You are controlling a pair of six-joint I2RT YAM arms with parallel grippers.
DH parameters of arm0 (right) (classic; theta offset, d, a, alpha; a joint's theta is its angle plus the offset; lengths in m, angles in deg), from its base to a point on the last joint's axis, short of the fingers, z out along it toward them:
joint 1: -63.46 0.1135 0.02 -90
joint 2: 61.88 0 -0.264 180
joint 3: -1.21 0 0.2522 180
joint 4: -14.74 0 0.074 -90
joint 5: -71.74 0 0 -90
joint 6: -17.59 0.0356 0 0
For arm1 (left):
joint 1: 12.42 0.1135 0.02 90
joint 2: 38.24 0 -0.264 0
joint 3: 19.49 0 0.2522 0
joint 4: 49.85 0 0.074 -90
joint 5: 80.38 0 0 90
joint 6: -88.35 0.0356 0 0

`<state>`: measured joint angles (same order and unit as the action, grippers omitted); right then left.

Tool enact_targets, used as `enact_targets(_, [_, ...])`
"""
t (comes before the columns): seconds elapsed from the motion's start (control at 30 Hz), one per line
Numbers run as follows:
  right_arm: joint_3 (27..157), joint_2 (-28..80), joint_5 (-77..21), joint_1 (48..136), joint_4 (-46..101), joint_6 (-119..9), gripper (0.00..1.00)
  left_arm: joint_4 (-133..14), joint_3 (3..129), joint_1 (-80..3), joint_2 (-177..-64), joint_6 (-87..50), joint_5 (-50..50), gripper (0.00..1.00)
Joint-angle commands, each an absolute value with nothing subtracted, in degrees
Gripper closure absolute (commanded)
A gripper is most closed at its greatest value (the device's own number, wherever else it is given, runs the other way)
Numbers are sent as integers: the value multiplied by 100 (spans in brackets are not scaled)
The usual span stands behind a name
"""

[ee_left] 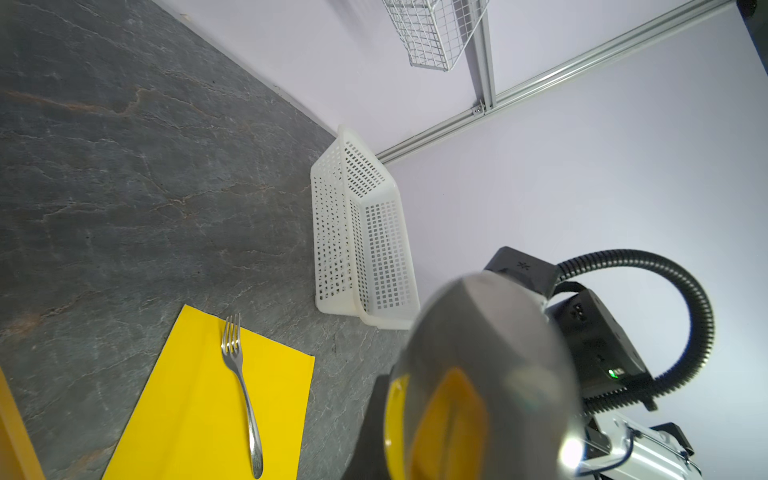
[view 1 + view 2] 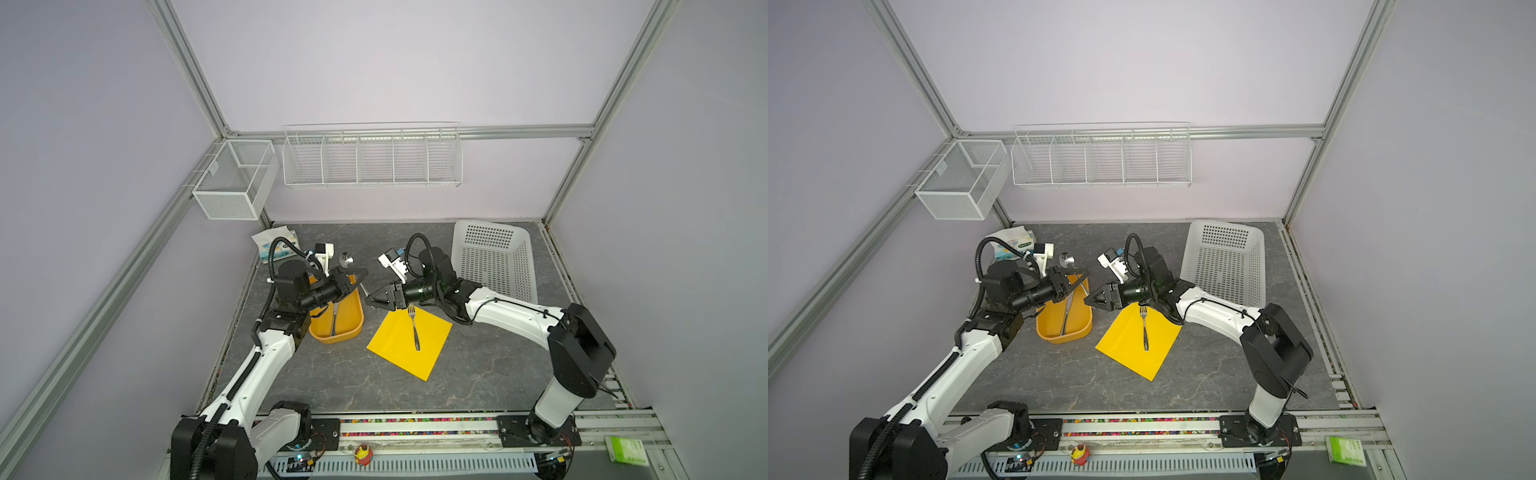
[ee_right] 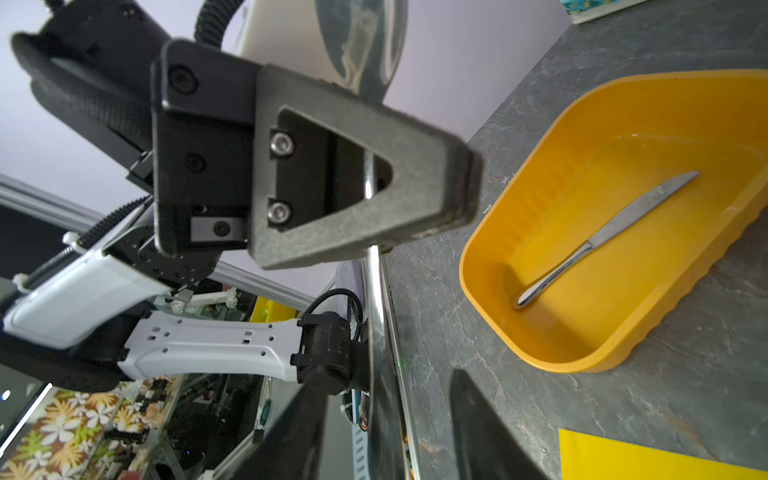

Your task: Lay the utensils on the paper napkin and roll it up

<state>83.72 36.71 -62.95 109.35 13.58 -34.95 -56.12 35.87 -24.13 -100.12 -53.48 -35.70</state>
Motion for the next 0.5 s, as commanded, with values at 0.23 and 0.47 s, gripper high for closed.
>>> enact_targets(0.23, [8462,3597,-6299,10952,1374,-3519,93,-5594,3688,-2455,-10037,-5289,-3480,93])
enact_targets(0.47, [8317,3352,-5347,10986,1662,-3549,93,-6570,3754,-2481,-9976,-5160,-2592,73])
